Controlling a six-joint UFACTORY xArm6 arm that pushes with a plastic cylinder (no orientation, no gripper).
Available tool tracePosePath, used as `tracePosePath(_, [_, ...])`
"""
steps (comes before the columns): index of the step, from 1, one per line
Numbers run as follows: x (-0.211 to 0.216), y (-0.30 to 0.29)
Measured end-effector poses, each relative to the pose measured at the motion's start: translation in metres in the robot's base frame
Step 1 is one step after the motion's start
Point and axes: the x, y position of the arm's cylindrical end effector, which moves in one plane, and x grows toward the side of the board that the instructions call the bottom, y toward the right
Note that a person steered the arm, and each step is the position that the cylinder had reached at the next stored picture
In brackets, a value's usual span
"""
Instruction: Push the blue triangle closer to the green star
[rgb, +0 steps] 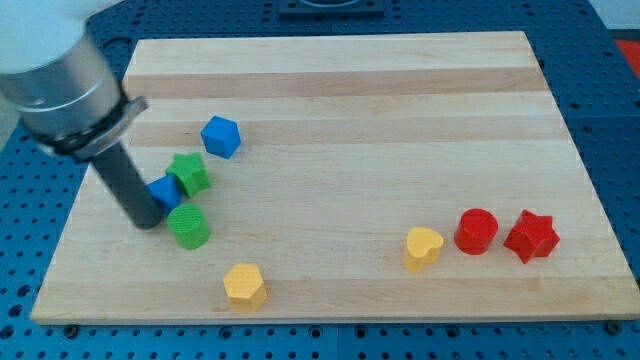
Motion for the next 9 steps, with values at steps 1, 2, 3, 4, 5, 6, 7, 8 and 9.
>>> tracePosePath(1, [-0.030, 0.044])
tracePosePath(2, [-0.054, 0.079])
tracePosePath(3, [-0.057, 0.091])
tracePosePath(4, [-0.025, 0.079])
tracePosePath(5, [0.007, 0.029])
tracePosePath(6, [0.015, -0.017])
tracePosePath(7, [-0.004, -0.020])
tracePosePath(8, [-0.034, 0.006])
tracePosePath(9, [-0.059, 0.038])
